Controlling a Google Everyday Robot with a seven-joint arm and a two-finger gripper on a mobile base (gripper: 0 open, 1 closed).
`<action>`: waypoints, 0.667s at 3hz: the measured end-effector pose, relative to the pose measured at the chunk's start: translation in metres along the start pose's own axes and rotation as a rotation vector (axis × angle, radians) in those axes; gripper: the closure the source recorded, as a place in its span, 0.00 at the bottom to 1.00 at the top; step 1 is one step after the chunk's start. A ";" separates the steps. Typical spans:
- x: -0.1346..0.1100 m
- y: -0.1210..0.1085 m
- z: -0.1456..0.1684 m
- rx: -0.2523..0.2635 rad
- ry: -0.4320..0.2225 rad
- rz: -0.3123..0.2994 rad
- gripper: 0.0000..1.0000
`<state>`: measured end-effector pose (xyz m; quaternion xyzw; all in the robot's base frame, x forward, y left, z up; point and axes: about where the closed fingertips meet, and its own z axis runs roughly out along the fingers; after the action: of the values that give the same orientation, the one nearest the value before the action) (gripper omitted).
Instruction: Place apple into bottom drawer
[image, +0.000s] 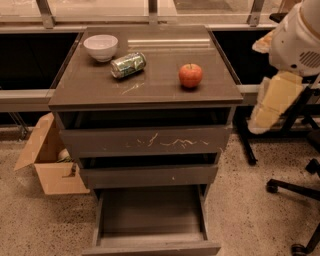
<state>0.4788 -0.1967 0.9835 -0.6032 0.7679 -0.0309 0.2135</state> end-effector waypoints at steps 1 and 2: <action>-0.022 -0.031 0.026 -0.018 -0.096 -0.018 0.00; -0.039 -0.056 0.054 -0.056 -0.209 -0.003 0.00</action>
Offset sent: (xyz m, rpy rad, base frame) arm 0.1226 0.0495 -0.0367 0.3514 0.0156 0.1199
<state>0.5572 -0.1636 0.9629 -0.6099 0.7412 0.0531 0.2754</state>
